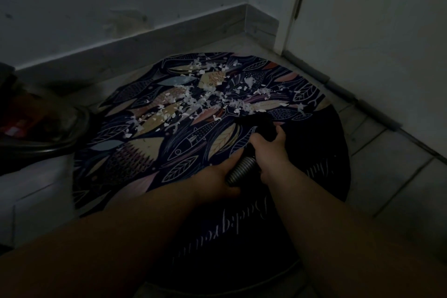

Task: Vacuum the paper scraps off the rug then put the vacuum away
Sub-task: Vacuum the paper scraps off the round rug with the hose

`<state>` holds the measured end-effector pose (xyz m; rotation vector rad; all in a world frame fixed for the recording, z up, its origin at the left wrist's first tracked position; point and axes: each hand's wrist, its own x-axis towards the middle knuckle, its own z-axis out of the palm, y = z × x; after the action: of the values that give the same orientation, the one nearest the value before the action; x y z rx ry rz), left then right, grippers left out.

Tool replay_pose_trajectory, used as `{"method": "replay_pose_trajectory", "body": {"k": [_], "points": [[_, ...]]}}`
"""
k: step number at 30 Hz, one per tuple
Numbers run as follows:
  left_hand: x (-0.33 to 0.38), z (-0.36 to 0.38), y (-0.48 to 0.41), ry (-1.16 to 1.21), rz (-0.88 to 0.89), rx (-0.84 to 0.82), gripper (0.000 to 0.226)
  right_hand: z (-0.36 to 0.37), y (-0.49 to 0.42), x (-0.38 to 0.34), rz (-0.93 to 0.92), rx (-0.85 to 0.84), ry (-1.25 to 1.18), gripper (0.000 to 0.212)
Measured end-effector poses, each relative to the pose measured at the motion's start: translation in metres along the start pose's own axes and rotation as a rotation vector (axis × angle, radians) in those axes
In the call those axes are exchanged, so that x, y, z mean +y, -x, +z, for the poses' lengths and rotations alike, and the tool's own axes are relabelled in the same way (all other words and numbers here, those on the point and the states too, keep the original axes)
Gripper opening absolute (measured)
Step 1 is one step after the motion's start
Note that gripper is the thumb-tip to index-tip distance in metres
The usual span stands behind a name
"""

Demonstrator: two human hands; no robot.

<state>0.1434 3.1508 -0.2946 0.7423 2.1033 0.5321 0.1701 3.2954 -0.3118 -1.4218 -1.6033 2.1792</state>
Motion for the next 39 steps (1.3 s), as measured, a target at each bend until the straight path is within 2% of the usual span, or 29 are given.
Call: {"method": "replay_pose_trajectory", "body": {"k": [6,11,15,20,28,39], "points": [[0.02,-0.045,0.015,0.001,0.11,-0.028,0.091,0.008,0.036,-0.048,-0.092,0.121,0.049,0.08],[0.051,-0.066,0.016,0.035,0.216,-0.05,0.091,-0.005,0.044,-0.093,-0.135,0.14,0.107,0.078],[0.072,-0.067,-0.006,0.061,0.23,-0.044,0.089,-0.02,0.025,-0.111,-0.176,0.163,0.115,0.077],[0.094,-0.054,-0.045,-0.028,0.195,-0.072,0.09,-0.052,-0.01,-0.104,-0.19,0.17,0.038,0.077],[0.124,-0.015,-0.095,-0.11,0.195,-0.118,0.092,-0.104,-0.047,-0.081,-0.176,0.306,-0.031,0.075],[0.146,0.012,-0.13,-0.139,0.177,-0.209,0.094,-0.148,-0.07,-0.072,-0.11,0.29,-0.005,0.073]]}}
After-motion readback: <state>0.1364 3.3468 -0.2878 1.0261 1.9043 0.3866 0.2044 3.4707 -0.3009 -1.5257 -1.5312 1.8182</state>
